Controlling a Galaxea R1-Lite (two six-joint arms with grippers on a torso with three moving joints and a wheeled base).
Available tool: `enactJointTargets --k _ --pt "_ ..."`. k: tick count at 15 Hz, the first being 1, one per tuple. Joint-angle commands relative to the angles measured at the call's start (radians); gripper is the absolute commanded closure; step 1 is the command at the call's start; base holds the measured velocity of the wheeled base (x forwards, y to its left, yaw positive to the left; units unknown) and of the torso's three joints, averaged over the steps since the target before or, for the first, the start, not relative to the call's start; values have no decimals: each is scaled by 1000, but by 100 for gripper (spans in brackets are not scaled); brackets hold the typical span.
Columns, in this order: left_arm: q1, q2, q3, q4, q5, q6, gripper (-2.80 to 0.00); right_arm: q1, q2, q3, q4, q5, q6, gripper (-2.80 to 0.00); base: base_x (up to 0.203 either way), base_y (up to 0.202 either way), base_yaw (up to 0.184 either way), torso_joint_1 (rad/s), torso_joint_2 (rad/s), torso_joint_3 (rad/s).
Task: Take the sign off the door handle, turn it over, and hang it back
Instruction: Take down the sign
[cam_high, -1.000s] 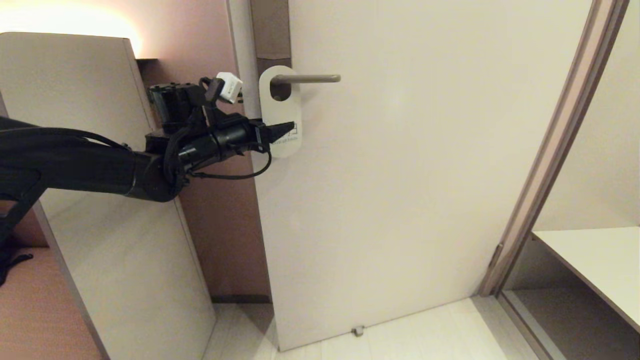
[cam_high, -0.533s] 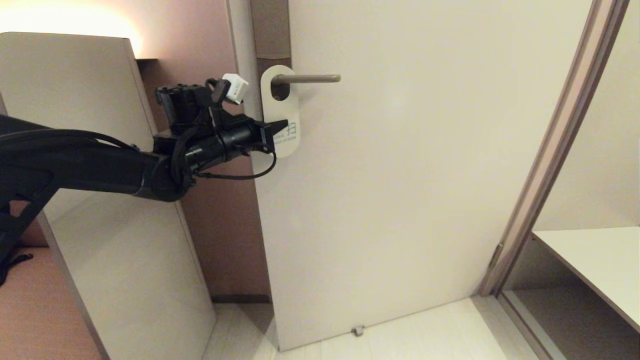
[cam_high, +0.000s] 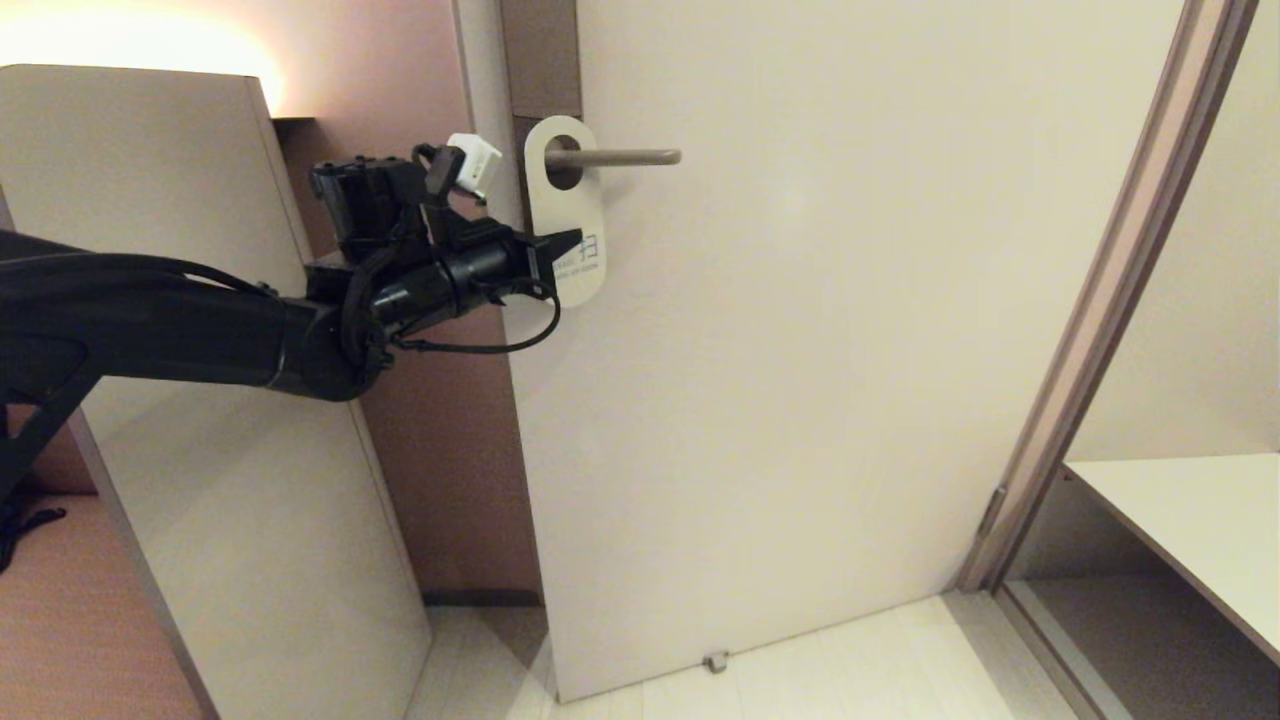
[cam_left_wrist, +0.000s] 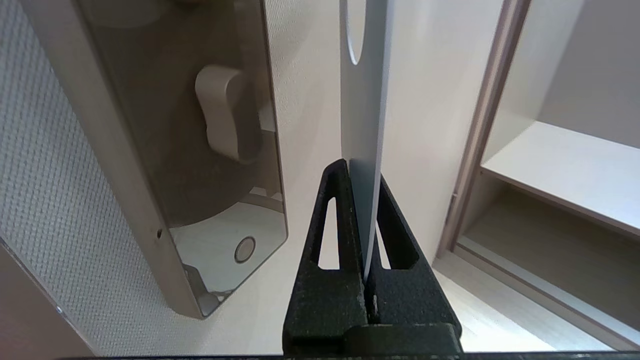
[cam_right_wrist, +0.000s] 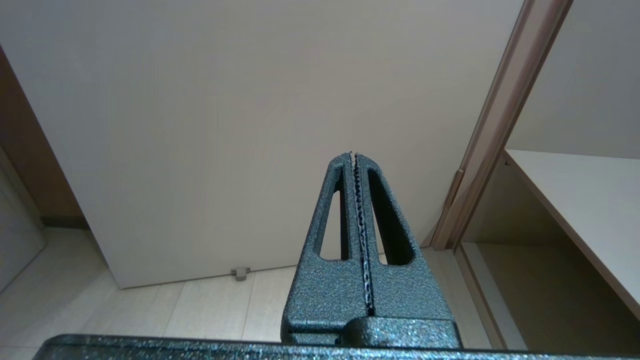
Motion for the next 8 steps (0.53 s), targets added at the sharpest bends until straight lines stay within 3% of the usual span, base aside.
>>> enactJointTargets --k 1,8 --pt "-16 -11 -2 -4 19 0 0 0 1 0 1 0 -1 0 0 0 0 0 0 0" --pt "-46 50 -81 1 73 0 0 0 1 0 1 0 -1 0 0 0 0 0 0 0"
